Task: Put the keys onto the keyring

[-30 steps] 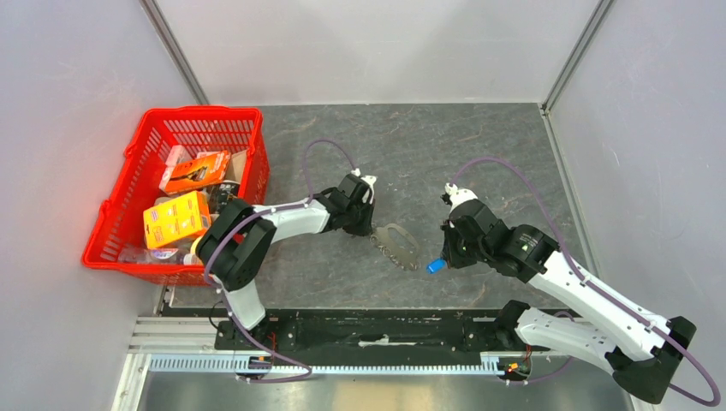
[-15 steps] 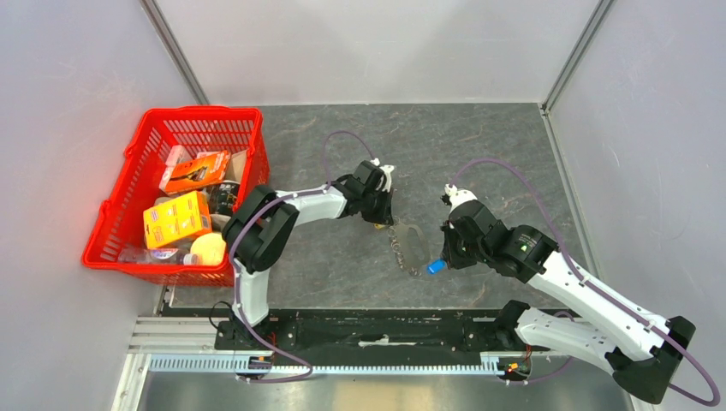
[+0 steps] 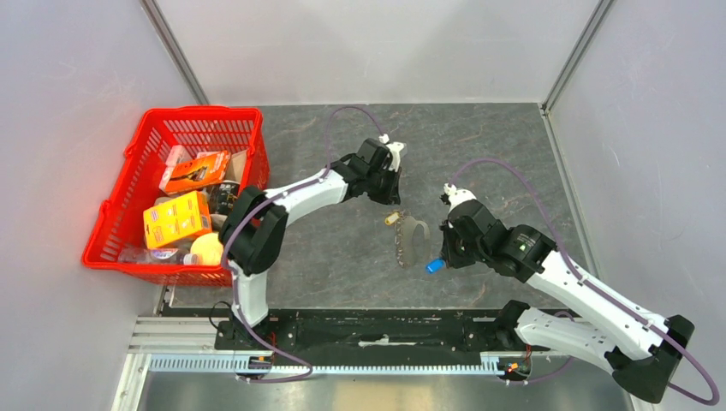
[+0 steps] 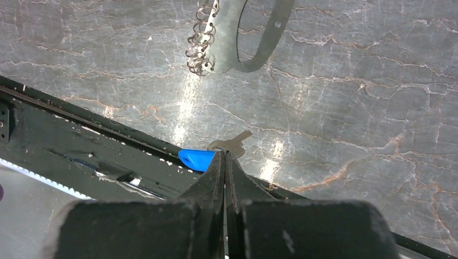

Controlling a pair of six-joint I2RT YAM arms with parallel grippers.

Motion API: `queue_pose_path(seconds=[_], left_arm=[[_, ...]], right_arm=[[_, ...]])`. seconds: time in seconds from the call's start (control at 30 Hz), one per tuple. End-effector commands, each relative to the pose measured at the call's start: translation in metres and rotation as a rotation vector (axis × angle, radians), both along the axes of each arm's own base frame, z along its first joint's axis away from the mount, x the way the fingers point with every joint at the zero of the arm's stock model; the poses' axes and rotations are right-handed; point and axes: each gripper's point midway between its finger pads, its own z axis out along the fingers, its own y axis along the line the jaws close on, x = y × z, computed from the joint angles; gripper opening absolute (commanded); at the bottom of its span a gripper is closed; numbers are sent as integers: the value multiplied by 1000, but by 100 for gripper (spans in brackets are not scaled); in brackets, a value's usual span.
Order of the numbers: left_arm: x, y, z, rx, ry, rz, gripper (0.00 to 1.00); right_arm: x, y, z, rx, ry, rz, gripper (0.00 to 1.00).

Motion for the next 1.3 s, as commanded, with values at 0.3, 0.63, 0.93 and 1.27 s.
queue_pose_path(seconds=[0.3,0.63,0.93,1.27], left_arm=[[-37,53,22,78,-62,-13,28],[-41,31,5,6,-69,-155,50],[-23,21,0,9,-138,-184,58],[-12,12,-5,5,-234,-256,56]], right_arm=[[7,12,3,33,-24,14,0],[6,10,2,29,-26,12,0],[4,8,1,32,-27,15,0],[3,9,1,39,-27,23,0]])
